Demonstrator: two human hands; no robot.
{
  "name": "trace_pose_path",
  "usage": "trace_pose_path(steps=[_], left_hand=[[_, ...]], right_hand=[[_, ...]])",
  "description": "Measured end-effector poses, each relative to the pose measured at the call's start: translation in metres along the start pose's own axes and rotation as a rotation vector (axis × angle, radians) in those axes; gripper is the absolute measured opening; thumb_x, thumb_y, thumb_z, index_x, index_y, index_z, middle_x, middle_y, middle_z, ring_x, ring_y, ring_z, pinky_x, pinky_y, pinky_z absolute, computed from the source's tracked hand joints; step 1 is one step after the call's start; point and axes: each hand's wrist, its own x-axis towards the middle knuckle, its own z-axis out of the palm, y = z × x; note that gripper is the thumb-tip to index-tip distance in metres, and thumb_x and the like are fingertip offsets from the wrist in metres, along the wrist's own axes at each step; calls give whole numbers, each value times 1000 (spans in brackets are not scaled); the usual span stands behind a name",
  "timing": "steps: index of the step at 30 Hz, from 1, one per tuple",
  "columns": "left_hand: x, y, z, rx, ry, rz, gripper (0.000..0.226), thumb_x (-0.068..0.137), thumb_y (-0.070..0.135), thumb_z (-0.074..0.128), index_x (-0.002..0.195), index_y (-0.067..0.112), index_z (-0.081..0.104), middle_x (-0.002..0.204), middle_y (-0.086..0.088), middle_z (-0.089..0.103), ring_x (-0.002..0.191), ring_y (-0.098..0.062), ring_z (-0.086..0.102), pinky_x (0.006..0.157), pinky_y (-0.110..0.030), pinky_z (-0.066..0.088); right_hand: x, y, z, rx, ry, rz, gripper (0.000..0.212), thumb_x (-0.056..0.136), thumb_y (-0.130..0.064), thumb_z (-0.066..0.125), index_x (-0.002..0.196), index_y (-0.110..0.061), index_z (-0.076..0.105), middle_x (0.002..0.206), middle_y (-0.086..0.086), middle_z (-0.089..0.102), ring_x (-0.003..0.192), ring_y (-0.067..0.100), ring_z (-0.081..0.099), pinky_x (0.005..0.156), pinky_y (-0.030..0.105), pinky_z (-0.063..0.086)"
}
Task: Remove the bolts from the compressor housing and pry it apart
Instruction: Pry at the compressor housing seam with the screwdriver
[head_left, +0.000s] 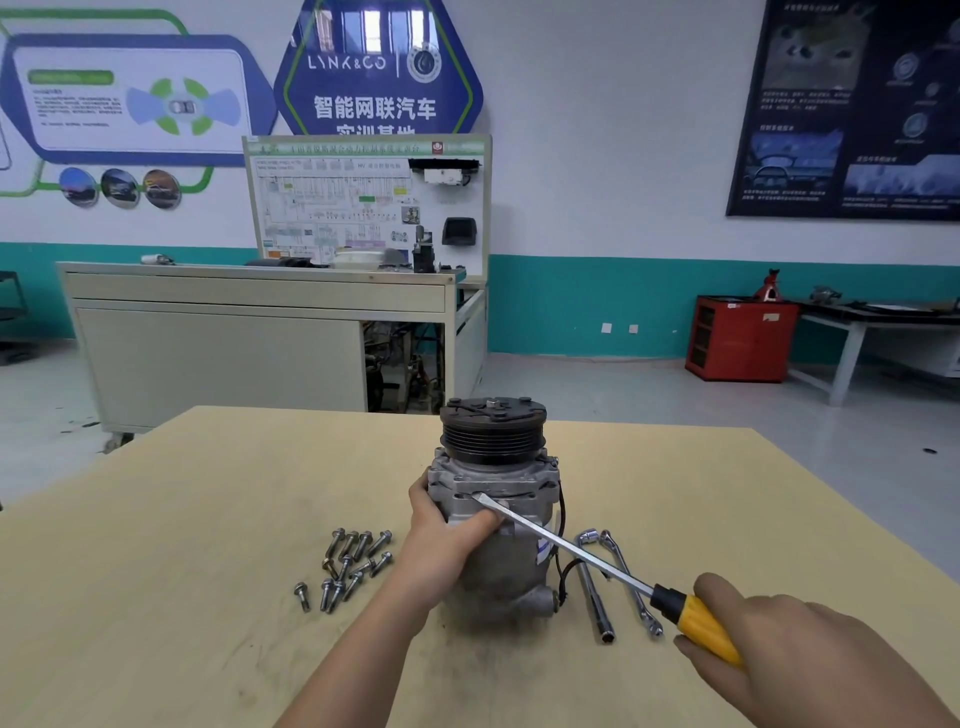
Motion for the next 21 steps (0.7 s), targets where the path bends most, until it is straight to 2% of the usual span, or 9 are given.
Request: trace_pose_path(steps=[2, 5, 7, 10, 14, 17, 19, 21], left_hand=[[0, 1, 0, 2, -4, -2, 86, 77, 41, 74, 140, 34, 15, 129, 6, 48, 106, -13, 53, 76, -22, 42], [-1, 3, 1, 13, -9, -7, 87, 77, 42, 74, 140, 34, 14, 129, 6, 48, 106, -13, 52, 80, -23, 40], [-1, 3, 1, 14, -9, -11, 87, 77, 43, 74, 140, 34, 14, 130, 6, 48, 108, -15, 53, 83, -26, 40], [-2, 3, 0, 14, -12, -17, 86, 75, 45, 75, 137, 35, 16, 130, 5, 48, 110, -17, 52, 84, -27, 41], [-2, 3, 0, -2, -11, -3, 87, 75, 42, 75, 138, 32, 17, 129, 5, 48, 106, -13, 52, 72, -18, 43], [-3, 3, 0, -19, -12, 6, 88, 73, 44, 76, 138, 33, 17, 126, 8, 48, 99, -4, 52, 66, -11, 41], [-3, 2, 0, -25, -13, 5, 85, 73, 44, 76, 134, 35, 18, 124, 9, 48, 96, 3, 51, 64, -10, 41], [-4, 2, 0, -29, -8, 2, 85, 73, 44, 76, 134, 36, 18, 126, 8, 48, 98, -1, 52, 65, -11, 41]], right_hand=[[-1, -1, 2, -3, 16, 1, 31, 93, -61, 26, 98, -31, 19, 67, -3, 34, 55, 11, 33, 47, 18, 23], [-2, -1, 0, 53, 7, 18, 31, 92, -62, 28, 97, -32, 21, 68, -3, 34, 66, 14, 40, 47, 18, 23], [-3, -1, -6, 154, -21, 31, 32, 90, -64, 32, 96, -34, 26, 71, -6, 35, 74, 15, 43, 49, 16, 27], [-3, 2, -15, 353, -110, 35, 35, 85, -67, 41, 90, -33, 39, 77, -8, 42, 77, 10, 48, 57, 16, 34], [-4, 16, -23, 505, -176, 34, 37, 83, -64, 47, 78, -28, 45, 74, -4, 48, 71, 6, 51, 60, 16, 36], [-6, 30, -20, 595, -194, 58, 35, 81, -63, 51, 80, -28, 51, 69, -5, 53, 60, -2, 54, 57, 14, 37], [-4, 39, -18, 679, -219, 75, 35, 80, -60, 54, 84, -25, 55, 60, -14, 56, 50, -3, 53, 51, 12, 35], [-3, 45, -16, 777, -262, 74, 34, 79, -57, 57, 85, -24, 57, 50, -16, 52, 45, 1, 52, 48, 13, 35]])
